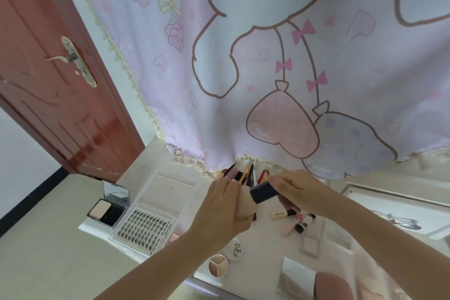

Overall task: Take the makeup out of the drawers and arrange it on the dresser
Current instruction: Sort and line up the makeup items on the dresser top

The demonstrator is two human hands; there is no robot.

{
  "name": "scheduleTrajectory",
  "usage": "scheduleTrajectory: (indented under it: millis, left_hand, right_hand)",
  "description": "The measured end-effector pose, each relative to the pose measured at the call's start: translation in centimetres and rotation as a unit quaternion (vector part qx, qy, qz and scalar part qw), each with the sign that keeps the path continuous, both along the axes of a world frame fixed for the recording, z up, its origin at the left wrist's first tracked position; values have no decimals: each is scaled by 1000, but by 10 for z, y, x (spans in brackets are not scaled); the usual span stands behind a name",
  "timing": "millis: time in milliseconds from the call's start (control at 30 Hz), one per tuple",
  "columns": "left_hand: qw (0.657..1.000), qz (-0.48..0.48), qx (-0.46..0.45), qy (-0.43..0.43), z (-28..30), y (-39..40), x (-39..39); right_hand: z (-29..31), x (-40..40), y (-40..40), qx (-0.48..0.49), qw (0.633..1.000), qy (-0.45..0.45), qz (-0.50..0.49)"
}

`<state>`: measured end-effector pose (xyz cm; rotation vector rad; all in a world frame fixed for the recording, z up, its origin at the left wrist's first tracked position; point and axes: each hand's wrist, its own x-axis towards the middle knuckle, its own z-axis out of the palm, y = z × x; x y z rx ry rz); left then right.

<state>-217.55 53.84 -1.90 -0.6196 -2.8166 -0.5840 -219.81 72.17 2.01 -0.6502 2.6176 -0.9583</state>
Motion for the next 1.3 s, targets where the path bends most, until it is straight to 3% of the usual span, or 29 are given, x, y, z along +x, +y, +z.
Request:
scheduleTrajectory:
  millis: [167, 267, 367, 467, 533, 633, 733, 800, 900, 1000, 1067, 1200, 1300]
  left_hand:
    - [997, 21, -68, -25, 1, 0, 0]
    - [996, 27, -54, -68, 3, 3, 3]
    - [996, 33, -44, -75, -5, 5, 4]
    - [995, 33, -56, -76, -10, 8, 5]
    - [994, 38, -54, -88, -15, 8, 5]
    - [990, 54, -49, -117, -20, 4, 6]
    - [987, 69, -52, -136, -22, 2, 7]
    - [986, 71, -55, -142, -22, 2, 9]
    - [984, 75, -57, -150, -26, -2, 10]
    - [982, 82, -57, -159, -30, -6, 10]
    - [982, 85, -56, -158, -33, -7, 10]
    - [981, 75, -65, -164, -37, -5, 10]
    - [980, 78, -58, -172, -40, -6, 7]
  right_hand:
    - [2, 2, 0, 28, 998, 43, 34]
    - [0, 1, 9, 6, 994, 81, 73]
    - [-1, 4, 6, -12, 998, 41, 44]
    - [-10, 2, 0, 55, 998, 38, -2]
    - [-13, 1, -1, 64, 995, 77, 27]
    - [-18, -1, 5, -24, 995, 41, 93]
    - [-25, -1, 2, -20, 998, -32, 40]
    - [-32, -5, -3, 7, 1000, -24, 12]
    - [-31, -7, -6, 41, 998, 13, 53]
    - [-29, -7, -5, -11, 996, -45, 72]
    - [-32, -6, -7, 7, 996, -64, 61]
    - [-39, -7, -12, 74, 996, -4, 55]
    - [-39, -8, -8, 40, 995, 8, 87]
